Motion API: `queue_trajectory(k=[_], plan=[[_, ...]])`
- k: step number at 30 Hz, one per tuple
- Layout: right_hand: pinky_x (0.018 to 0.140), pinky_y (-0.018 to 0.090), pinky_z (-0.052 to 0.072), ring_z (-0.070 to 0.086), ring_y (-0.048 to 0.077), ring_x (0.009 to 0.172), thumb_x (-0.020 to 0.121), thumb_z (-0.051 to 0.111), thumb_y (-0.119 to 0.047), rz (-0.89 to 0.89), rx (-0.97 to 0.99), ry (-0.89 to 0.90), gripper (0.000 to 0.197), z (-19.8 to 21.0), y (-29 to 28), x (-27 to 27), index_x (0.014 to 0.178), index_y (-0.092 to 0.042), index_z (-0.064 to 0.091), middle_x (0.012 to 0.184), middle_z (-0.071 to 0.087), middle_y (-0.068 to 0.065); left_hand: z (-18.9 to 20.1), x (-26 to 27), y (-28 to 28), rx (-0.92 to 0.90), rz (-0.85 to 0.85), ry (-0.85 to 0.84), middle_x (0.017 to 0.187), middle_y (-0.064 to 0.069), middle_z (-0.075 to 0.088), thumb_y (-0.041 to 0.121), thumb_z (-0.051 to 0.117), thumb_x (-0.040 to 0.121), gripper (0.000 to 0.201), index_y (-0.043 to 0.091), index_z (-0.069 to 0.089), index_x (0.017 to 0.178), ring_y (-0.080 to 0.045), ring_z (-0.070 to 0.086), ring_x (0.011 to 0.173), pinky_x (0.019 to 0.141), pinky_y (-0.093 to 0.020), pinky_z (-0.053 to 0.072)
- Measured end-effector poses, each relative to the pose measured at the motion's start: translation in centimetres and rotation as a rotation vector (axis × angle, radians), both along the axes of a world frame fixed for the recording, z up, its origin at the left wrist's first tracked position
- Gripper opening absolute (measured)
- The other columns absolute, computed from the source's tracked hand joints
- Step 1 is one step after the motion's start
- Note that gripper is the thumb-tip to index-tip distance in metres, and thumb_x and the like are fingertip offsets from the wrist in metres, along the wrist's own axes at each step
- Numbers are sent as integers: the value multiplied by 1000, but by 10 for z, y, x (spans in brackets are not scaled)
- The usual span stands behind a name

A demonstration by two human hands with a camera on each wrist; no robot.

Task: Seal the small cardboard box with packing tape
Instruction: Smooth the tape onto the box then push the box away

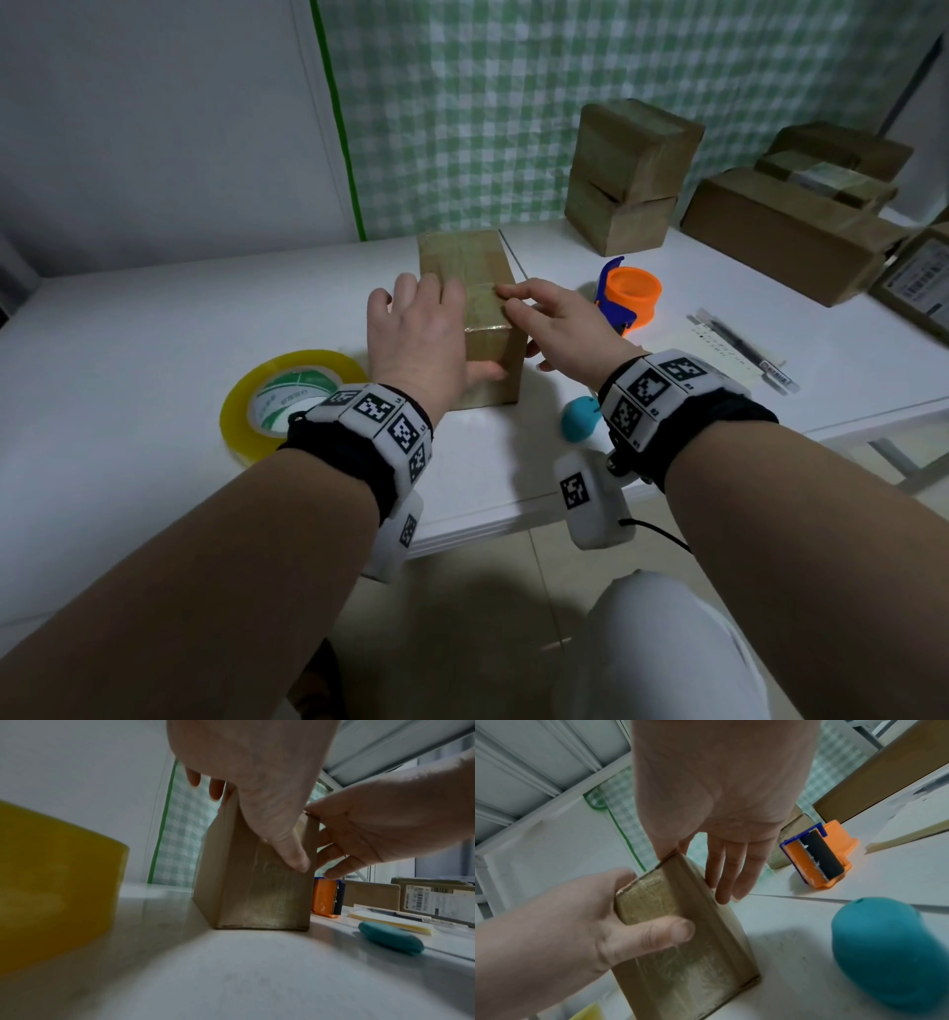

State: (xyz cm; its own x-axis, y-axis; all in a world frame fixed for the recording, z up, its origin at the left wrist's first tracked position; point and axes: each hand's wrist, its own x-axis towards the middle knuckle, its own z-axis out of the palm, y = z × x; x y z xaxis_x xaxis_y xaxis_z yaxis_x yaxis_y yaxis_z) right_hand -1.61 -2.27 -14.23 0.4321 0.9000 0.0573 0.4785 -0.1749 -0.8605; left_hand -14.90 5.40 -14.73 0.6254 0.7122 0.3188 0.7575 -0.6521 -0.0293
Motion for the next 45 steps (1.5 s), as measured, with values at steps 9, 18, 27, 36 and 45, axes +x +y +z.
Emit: queue_trajectory(k=[9, 18, 27, 36, 45], plan=[[84, 26, 48, 56, 9, 90, 75, 74, -42, -12, -10, -178, 51, -2, 1, -1, 121, -28, 59, 88, 54, -16, 12, -31, 24, -276, -98, -202, 124, 5, 63, 68, 67, 62, 75, 27, 58, 125, -24, 43, 114, 95, -37, 42], [86, 41, 51, 59, 25, 104, 72, 77, -39, 48, -153, -560, 68, 0, -2, -7, 130, -25, 44, 120, 61, 6, 15, -34, 22, -312, -119, -117, 135, 6, 55, 54, 80, 58, 88, 26, 48, 134, -23, 40, 119, 101, -39, 40], [119, 40, 13, 15, 20, 148, 94, 46, -43, 320, -276, -1040, 71, 21, 15, -35, 152, -15, 15, 161, 16, 2, 28, -43, 42, -441, -198, -100, 142, 11, 52, 47, 84, 58, 111, 30, 24, 149, -22, 35, 126, 104, -33, 33], [120, 48, 8, -1, 19, 150, 80, 58, -60, 310, -474, -956, 106, 27, 38, -35, 152, -12, -3, 163, -3, 3, 27, -44, 48, -426, -234, -63, 140, 10, 52, 47, 84, 56, 110, 31, 27, 148, -20, 40, 119, 102, -33, 38], [120, 42, 16, 8, 24, 149, 91, 53, -44, 367, -517, -962, 85, 37, 35, -39, 152, -10, 4, 162, 6, 7, 30, -45, 46, -436, -226, -63, 141, 10, 52, 43, 84, 59, 107, 30, 27, 148, -20, 38, 120, 102, -34, 39]])
